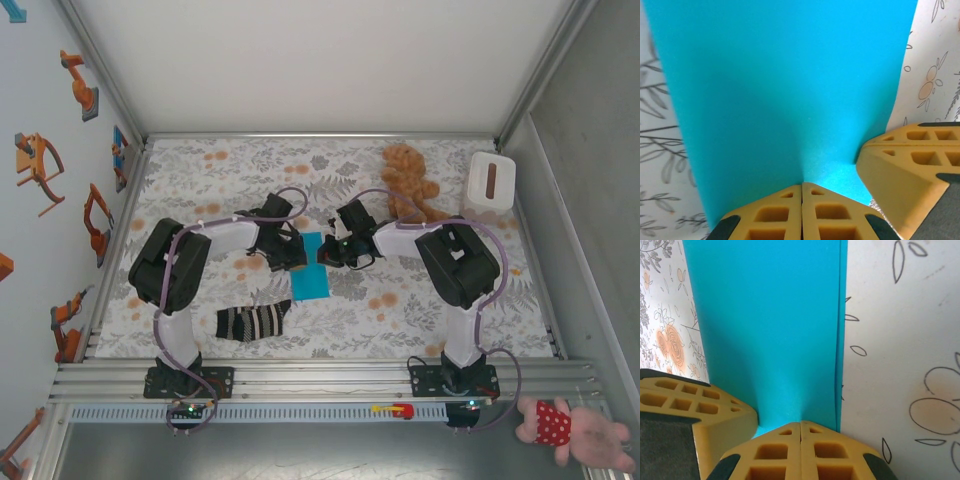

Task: Fold a paper plane with a square sheet of paper (pick it up from the middle)
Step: First fold the square sheet of paper in half at the center of the table.

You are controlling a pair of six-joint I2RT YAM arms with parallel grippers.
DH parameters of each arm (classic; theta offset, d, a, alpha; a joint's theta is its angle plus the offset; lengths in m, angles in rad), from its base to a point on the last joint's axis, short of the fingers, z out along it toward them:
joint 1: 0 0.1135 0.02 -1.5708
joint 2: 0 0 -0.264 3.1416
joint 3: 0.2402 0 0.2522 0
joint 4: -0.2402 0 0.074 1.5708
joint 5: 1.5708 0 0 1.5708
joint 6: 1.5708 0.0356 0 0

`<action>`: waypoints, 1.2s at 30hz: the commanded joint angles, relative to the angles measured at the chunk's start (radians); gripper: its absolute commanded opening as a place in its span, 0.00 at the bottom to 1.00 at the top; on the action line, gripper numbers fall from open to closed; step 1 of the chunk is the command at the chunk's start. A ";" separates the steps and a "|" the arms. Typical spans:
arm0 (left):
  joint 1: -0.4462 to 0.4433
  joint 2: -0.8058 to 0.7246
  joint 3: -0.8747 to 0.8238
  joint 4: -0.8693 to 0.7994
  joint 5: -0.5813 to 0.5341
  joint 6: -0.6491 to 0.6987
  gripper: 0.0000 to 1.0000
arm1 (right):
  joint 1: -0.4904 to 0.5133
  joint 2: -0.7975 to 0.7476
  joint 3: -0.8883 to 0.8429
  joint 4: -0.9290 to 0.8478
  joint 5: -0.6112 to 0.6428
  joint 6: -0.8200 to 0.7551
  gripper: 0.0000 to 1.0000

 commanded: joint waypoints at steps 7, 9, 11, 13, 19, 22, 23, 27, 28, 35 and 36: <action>0.121 -0.074 -0.091 -0.107 -0.054 0.135 0.08 | -0.003 0.135 -0.114 -0.241 0.235 0.019 0.00; 0.129 -0.112 -0.104 -0.097 -0.061 0.137 0.08 | -0.003 0.134 -0.118 -0.241 0.235 0.023 0.00; 0.130 -0.155 -0.111 -0.071 -0.055 0.128 0.08 | -0.003 0.134 -0.117 -0.242 0.233 0.023 0.00; 0.128 -0.203 -0.128 -0.004 -0.015 0.104 0.08 | -0.003 0.134 -0.117 -0.241 0.230 0.024 0.00; 0.083 -0.190 -0.170 0.240 0.113 -0.012 0.08 | -0.003 0.141 -0.117 -0.234 0.228 0.029 0.00; 0.065 -0.122 -0.165 0.320 0.160 -0.058 0.08 | -0.003 0.147 -0.118 -0.228 0.224 0.031 0.00; 0.061 -0.100 -0.161 0.344 0.173 -0.072 0.08 | -0.003 0.150 -0.119 -0.228 0.222 0.030 0.00; 0.060 -0.043 -0.149 0.377 0.190 -0.085 0.08 | -0.003 0.149 -0.121 -0.227 0.224 0.030 0.00; 0.064 -0.036 -0.143 0.363 0.187 -0.077 0.08 | -0.003 0.150 -0.121 -0.227 0.224 0.029 0.00; 0.117 0.000 -0.162 0.276 0.144 0.014 0.08 | -0.003 0.146 -0.129 -0.225 0.226 0.029 0.00; 0.132 -0.001 -0.170 0.263 0.134 0.031 0.08 | -0.003 0.147 -0.131 -0.224 0.228 0.029 0.00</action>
